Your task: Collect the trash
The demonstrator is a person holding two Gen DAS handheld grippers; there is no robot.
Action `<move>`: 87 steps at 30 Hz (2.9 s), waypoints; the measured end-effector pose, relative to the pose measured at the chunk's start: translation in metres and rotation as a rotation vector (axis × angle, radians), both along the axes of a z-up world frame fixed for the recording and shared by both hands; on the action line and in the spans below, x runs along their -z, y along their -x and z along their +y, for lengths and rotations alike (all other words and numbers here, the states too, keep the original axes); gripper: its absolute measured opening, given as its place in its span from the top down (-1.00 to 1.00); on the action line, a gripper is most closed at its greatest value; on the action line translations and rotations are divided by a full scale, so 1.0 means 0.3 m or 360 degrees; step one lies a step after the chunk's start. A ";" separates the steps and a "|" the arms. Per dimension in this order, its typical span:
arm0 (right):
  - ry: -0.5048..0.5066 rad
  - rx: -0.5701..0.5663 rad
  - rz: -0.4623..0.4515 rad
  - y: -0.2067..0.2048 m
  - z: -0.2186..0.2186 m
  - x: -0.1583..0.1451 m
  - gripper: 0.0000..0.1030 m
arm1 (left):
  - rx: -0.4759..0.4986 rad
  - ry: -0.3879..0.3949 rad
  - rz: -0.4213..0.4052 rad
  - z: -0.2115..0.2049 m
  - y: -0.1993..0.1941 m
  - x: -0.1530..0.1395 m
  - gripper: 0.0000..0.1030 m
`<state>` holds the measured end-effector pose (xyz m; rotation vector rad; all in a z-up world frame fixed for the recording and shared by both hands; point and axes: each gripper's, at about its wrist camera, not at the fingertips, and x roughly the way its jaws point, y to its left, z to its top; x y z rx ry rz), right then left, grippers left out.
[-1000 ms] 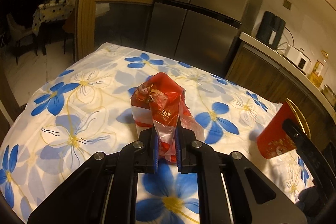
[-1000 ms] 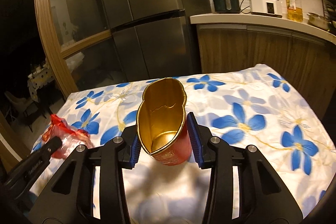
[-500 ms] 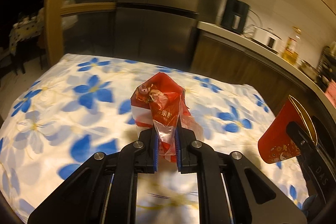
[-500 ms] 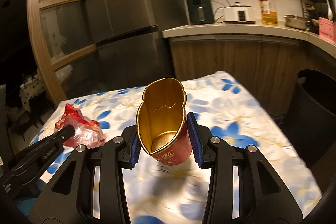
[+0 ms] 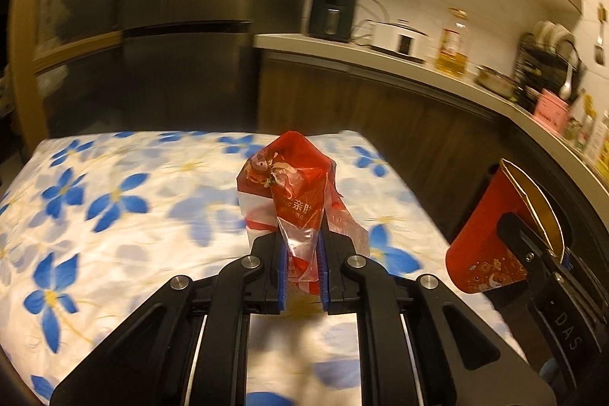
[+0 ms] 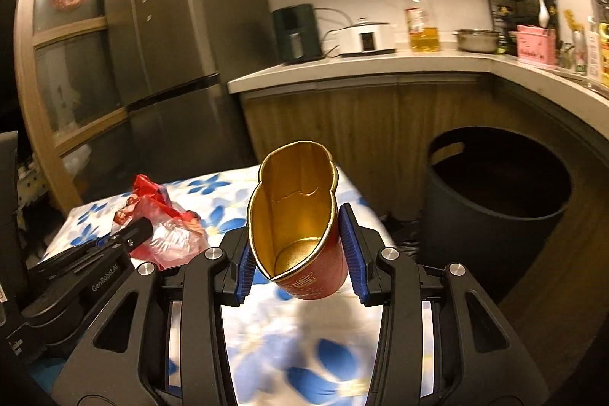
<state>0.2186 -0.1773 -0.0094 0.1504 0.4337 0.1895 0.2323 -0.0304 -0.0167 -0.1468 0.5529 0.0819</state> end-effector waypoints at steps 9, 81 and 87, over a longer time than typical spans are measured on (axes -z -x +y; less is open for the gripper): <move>0.0026 0.0271 -0.0055 -0.012 -0.294 -0.032 0.23 | 0.0345 -0.0053 -0.0098 -0.334 -0.090 -0.076 0.76; 0.0241 0.0511 -0.0018 0.393 -0.324 -0.077 -0.81 | 0.0330 -0.0175 -0.0257 -0.296 0.340 -0.075 -0.88; 0.0237 0.0514 -0.0071 0.510 -0.270 -0.096 -0.83 | 0.0329 -0.0156 -0.0268 -0.250 0.432 -0.074 -0.88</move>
